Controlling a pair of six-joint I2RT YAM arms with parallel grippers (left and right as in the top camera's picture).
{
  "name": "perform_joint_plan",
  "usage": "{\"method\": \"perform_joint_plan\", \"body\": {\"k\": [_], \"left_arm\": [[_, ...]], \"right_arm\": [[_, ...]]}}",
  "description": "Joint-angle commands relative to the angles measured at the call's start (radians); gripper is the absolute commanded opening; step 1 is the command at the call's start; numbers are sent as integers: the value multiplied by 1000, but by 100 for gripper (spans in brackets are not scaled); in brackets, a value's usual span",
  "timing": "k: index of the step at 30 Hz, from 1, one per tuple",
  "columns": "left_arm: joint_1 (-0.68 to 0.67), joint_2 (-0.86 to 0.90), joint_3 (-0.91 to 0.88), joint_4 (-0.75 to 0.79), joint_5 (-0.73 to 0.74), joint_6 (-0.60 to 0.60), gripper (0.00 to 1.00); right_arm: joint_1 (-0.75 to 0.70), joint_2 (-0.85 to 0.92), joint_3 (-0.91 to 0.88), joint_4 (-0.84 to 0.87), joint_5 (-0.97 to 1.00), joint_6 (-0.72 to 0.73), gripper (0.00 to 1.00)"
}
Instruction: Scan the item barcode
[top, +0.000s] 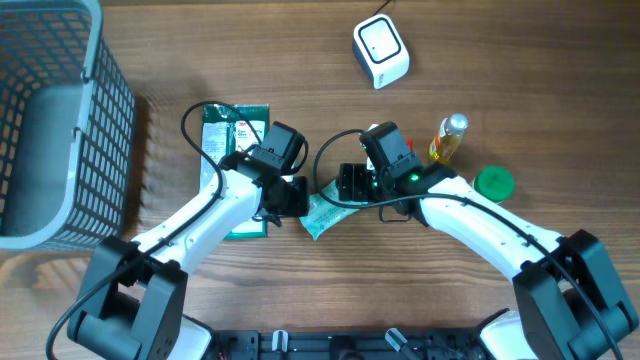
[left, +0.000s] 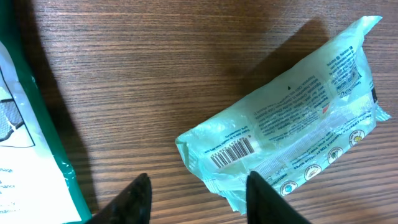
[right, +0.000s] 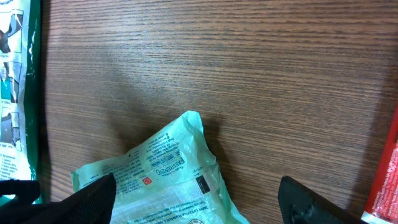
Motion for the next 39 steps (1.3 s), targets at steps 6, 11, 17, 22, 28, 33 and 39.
{"method": "perform_joint_plan", "body": {"k": [6,11,17,22,28,33,39], "left_arm": [[88,-16,39,-67,10,34,45],[112,-16,36,-51,68,33,36],[95,2,36,-39,81,32,35],[75,60,36,17,90,30,29],[37,133,35,32,89,31,27],[26,161,35,43,87,30,23],[26,162,32,43,30,30,20]], "right_arm": [[-3,13,-6,0,-11,3,84],[-3,13,-6,3,-7,4,84],[-3,13,-6,1,3,5,87],[-3,13,-6,-3,-16,5,88],[-3,13,-6,-9,-27,6,88],[-3,13,-6,-9,-27,5,87],[-3,13,-6,-8,-27,6,87]]}}
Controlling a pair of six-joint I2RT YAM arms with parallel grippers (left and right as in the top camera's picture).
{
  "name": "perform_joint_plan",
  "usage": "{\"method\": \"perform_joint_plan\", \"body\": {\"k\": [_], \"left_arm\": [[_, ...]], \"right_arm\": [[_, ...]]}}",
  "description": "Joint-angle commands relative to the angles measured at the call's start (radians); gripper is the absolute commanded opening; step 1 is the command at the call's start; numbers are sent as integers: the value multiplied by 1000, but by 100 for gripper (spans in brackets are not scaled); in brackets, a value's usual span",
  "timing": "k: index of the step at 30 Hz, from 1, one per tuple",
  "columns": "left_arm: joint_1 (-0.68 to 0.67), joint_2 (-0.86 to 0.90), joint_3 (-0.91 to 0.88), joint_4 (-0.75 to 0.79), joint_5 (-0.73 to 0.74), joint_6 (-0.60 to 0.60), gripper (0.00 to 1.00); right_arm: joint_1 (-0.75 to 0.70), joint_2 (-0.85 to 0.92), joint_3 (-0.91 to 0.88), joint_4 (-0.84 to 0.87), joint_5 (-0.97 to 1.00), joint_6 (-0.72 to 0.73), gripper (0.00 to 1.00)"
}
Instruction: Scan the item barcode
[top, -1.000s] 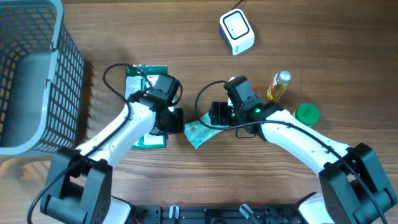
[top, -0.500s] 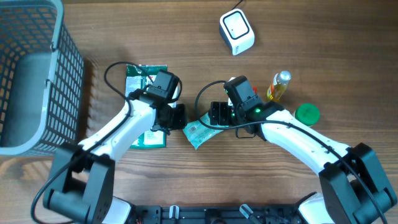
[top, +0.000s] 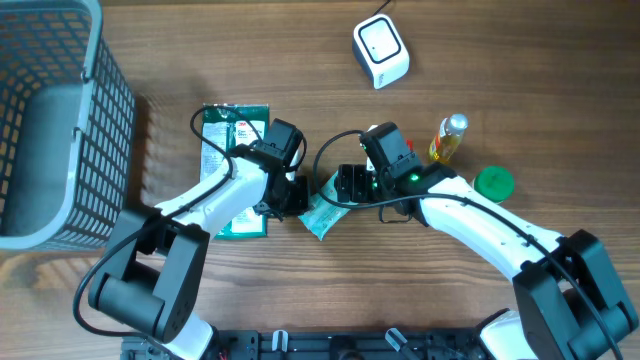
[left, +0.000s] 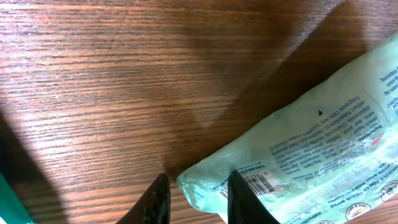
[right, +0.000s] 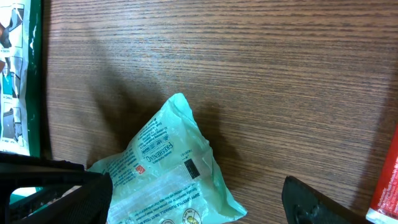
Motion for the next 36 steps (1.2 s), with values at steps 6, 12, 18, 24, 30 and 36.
{"method": "perform_joint_plan", "body": {"k": [6,12,18,24,30,36], "left_arm": [[-7,24,10,4,-47,8,20],[11,5,43,-64,-48,13,27],[53,-61,140,-170,-42,12,29],[27,-61,137,-167,6,12,39],[-25,-23,137,-150,6,12,36],[-40,20,134,-146,-12,12,29]], "right_arm": [[-3,13,-6,-1,-12,6,87],[-3,13,-6,-1,-12,5,88],[-3,13,-6,-1,-12,5,88],[-4,13,-6,-1,-12,13,90],[-21,13,-6,-5,-55,29,90],[-51,13,-6,-39,-79,29,90]]}}
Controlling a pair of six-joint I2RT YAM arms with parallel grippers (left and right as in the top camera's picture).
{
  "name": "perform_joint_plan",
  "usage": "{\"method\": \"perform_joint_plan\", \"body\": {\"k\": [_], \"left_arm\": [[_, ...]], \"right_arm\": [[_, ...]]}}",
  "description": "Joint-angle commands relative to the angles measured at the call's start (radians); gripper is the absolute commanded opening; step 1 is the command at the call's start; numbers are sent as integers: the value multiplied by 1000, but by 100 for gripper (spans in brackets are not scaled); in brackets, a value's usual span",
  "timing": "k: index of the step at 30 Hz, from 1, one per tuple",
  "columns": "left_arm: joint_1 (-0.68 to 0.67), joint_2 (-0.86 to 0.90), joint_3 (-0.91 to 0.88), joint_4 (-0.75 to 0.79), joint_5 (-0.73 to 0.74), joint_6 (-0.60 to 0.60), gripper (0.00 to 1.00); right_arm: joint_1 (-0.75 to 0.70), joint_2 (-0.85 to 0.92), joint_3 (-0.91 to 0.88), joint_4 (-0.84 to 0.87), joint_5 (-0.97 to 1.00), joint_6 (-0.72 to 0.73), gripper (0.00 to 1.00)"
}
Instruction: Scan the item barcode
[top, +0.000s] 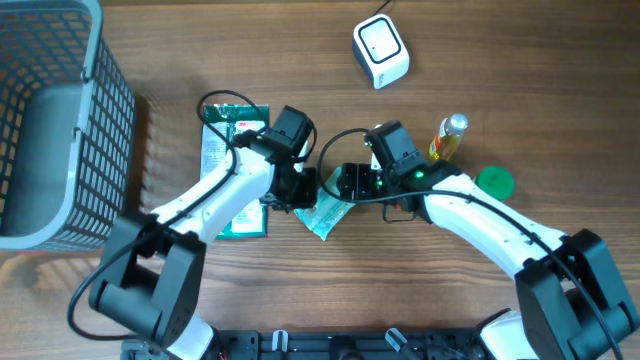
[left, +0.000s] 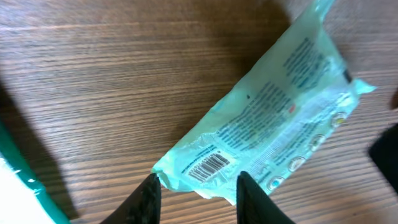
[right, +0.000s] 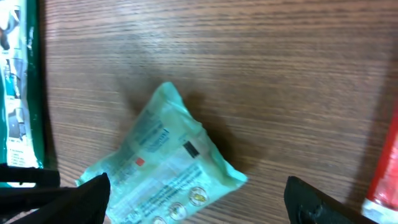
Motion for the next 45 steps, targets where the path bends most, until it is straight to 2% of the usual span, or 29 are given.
{"method": "perform_joint_plan", "body": {"k": [1,12,15,18,26,37,45], "left_arm": [[-3,37,5,3,-11,5,29],[-3,83,-57,97,-30,5,28],[-3,87,-59,101,-35,5,28],[-3,87,-61,100,-79,5,24],[-3,87,-69,108,-90,5,24],[-3,87,-69,114,-90,5,24],[-3,87,-69,114,-90,5,24]], "right_arm": [[-21,13,-6,-14,-37,12,90],[-31,13,-6,-4,-54,11,90],[-31,13,-6,-4,-54,9,90],[-31,13,-6,-4,-54,8,90],[-31,16,-6,6,-54,13,90],[-31,145,-6,100,-139,17,88],[-31,199,-6,151,-198,74,75]]}}
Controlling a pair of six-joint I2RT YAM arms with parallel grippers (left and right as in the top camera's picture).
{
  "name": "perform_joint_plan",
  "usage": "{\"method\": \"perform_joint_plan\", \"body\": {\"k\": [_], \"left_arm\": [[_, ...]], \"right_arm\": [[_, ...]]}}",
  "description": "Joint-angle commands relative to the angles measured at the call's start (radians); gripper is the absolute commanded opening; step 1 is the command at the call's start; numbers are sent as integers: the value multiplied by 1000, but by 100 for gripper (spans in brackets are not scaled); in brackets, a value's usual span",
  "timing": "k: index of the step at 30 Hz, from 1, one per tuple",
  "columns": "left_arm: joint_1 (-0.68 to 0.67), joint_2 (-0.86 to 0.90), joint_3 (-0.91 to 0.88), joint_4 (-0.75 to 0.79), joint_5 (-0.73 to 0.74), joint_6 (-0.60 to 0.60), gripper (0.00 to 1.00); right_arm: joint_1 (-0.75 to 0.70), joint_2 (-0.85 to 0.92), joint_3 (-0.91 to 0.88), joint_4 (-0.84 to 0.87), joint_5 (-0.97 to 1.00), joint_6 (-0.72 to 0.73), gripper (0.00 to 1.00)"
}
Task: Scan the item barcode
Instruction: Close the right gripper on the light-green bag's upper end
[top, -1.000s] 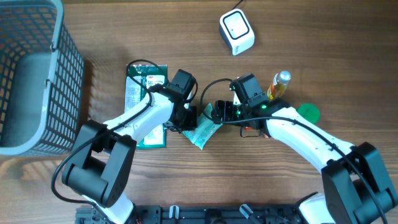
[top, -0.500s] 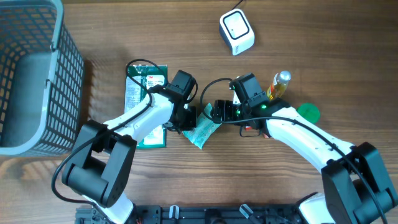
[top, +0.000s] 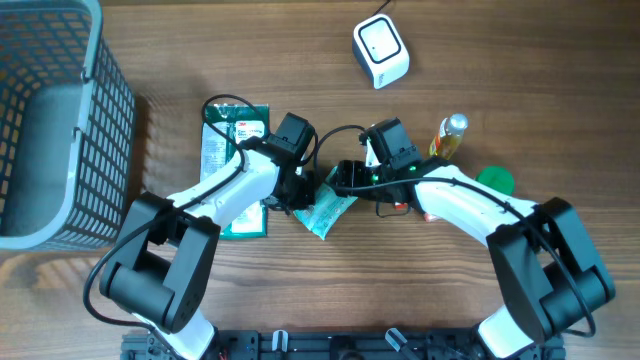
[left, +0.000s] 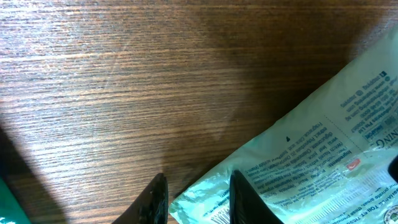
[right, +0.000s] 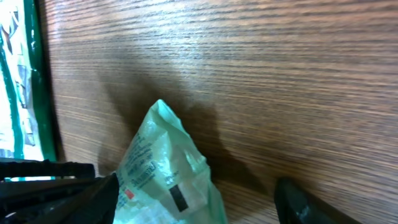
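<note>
A pale green wipes packet (top: 326, 208) lies flat on the wooden table between both grippers. My left gripper (top: 303, 190) is low at its left end. In the left wrist view the packet's barcode corner (left: 205, 202) sits between the narrowed fingers (left: 157, 198), with bare wood showing beside one of them. My right gripper (top: 343, 180) is open wide, and the packet's other end (right: 165, 177) lies between its fingers (right: 297, 198). The white scanner (top: 380, 51) stands at the far side of the table.
A dark green flat packet (top: 230, 160) lies under my left arm. A grey wire basket (top: 60, 120) fills the left side. A yellow bottle (top: 449, 138) and a green cap (top: 493, 180) sit close to my right arm.
My left gripper was higher, with the whole packet in its view. It is now low, with the packet's barcode corner between its fingers. My right gripper has come closer to the packet's other end.
Both open grippers stood at either end of the packet. Then the left was low with narrower fingers at the barcode corner. After that it was higher and the packet lay slightly turned. Now it is low at that corner again, with the packet still on the table.
</note>
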Motion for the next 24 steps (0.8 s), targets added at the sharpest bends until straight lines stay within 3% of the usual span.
{"method": "perform_joint_plan", "body": {"k": [1,7,24], "left_arm": [[-2,23,-19,0,-21,5,24],[-2,23,-19,0,-21,5,24],[-2,23,-19,0,-21,5,25]], "right_arm": [[0,58,-4,0,-53,42,74],[0,74,-4,35,-95,66,70],[0,83,-4,64,-143,59,70]]}}
